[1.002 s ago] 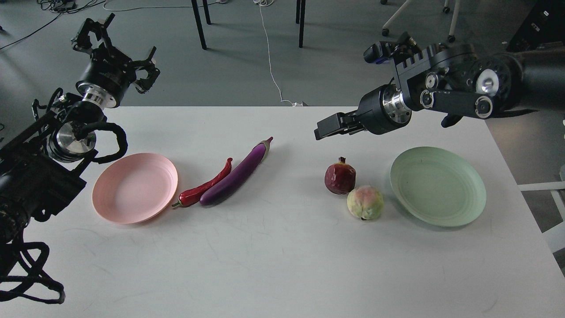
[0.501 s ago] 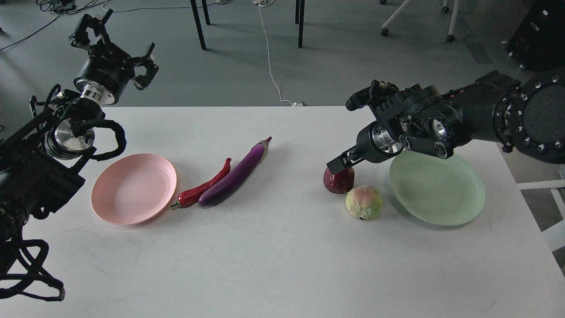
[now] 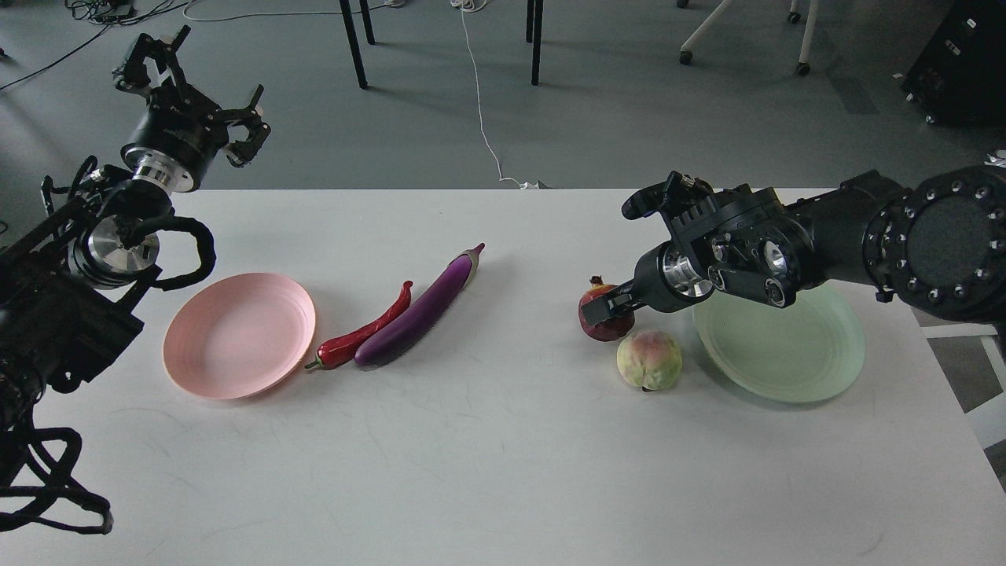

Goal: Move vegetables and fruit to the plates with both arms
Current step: 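Carry the pomegranate with the right hand onto the green plate, then release the pomegranate and move the right hand to the peach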

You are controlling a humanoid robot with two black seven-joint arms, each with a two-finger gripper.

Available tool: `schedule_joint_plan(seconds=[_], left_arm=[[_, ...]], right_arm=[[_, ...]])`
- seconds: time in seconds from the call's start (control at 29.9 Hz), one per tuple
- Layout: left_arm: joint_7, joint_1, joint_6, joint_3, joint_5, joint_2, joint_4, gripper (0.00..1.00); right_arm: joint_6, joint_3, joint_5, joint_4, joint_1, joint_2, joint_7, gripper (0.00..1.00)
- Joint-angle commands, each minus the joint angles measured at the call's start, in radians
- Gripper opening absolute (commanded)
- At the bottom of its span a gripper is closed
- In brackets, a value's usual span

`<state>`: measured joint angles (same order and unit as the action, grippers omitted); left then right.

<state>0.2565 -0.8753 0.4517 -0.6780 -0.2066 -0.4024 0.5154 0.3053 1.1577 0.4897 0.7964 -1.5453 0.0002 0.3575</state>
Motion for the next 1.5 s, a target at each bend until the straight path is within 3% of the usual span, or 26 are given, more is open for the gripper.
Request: schedule_joint_plan(seconds=[0.0, 0.17, 0.57, 0.7, 1.1, 1.37, 1.47], left_arm=[[0.003, 0.001, -0.001, 0.0, 0.0, 0.001, 0.0, 0.98], [0.003, 0.002, 0.001, 0.0, 0.0, -0.003, 0.0, 0.98], [0.001, -0.002, 0.001, -0.006, 0.0, -0.021, 0.0, 0.98], [0.001, -0.002, -0.001, -0.006, 0.0, -0.018, 0.0, 0.98], [0.003, -0.002, -0.001, -0.005, 0.0, -0.019, 0.0, 0.98], [0.001, -0.004, 0.001, -0.006, 0.0, -0.029, 0.0, 0.98], [0.003, -0.004, -0.001, -0.008, 0.0, -0.027, 0.0, 0.98]], right_arm=[[0.003, 0.001, 0.006, 0.0, -0.028, 0.0, 0.0, 0.58], [0.006, -0.001, 0.004, 0.009, -0.117, -0.011, 0.0, 0.55], [0.003, 0.056, 0.196, -0.028, -0.015, -0.324, -0.002, 0.56], [0.001, 0.057, 0.199, -0.023, 0.013, -0.364, -0.002, 0.56], [-0.028, 0.056, 0.199, -0.031, 0.039, -0.361, -0.003, 0.95], [-0.034, 0.033, 0.213, -0.011, -0.054, -0.335, -0.003, 0.96], [-0.034, -0.025, 0.205, 0.078, -0.133, -0.287, -0.005, 0.96]])
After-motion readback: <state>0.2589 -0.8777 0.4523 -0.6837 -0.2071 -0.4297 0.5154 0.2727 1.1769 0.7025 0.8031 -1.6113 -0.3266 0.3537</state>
